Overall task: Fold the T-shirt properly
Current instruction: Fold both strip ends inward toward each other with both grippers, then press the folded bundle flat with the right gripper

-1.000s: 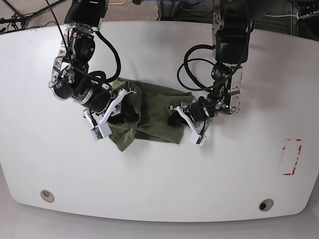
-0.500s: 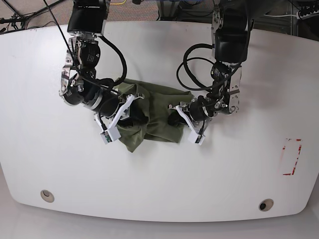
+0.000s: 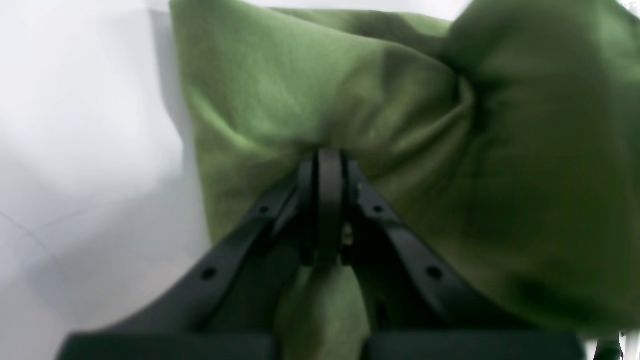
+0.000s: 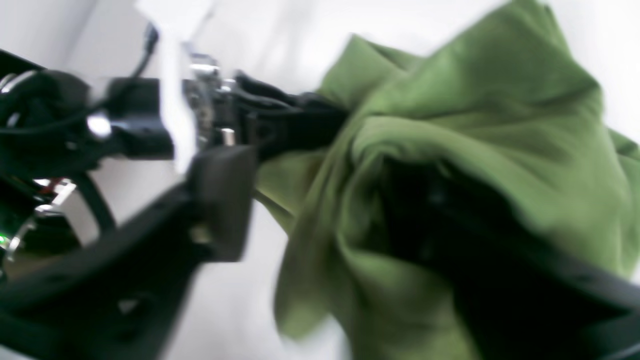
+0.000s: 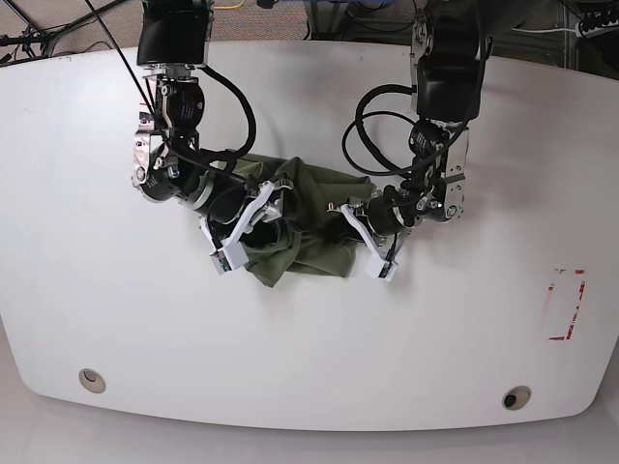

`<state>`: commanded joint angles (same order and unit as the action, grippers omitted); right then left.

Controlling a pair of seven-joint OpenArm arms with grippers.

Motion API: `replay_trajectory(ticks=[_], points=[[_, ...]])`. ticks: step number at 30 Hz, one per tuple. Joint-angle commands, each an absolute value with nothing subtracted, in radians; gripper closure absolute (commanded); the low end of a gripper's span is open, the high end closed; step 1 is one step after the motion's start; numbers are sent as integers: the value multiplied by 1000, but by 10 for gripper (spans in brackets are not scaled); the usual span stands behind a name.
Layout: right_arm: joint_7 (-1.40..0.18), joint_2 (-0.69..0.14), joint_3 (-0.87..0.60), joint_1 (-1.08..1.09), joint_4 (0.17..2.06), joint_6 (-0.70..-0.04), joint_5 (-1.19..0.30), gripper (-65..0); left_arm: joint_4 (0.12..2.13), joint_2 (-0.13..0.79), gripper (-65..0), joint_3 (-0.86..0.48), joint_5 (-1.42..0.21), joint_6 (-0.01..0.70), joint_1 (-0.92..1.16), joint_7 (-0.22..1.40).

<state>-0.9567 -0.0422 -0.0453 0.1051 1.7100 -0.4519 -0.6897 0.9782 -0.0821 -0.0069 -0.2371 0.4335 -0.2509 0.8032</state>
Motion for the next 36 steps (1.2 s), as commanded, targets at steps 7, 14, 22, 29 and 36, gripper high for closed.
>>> replay_trajectory(ticks=[7,14,22,29,36], points=[[-935,-33,-16,116,1727,-398,-693,-533,978,-82,-68,-13,-246,437,-254,800],[-935,-38,-73,107,1834,-401,-699,-533,978,-70,-153,-13,-404,458,-272,800],[-935,-88,-101,87,1882,-403,-700,-533,1035,-27,-258,-15,-596,463,-303,799],[-935,-130,-108,58,1886,-410,-700,-533,1184,16,-299,-70,-777,463,-305,799],[-940,-154,-107,19,1885,-464,-697,-531,1288,88,-294,-153,-888,463,-302,803]])
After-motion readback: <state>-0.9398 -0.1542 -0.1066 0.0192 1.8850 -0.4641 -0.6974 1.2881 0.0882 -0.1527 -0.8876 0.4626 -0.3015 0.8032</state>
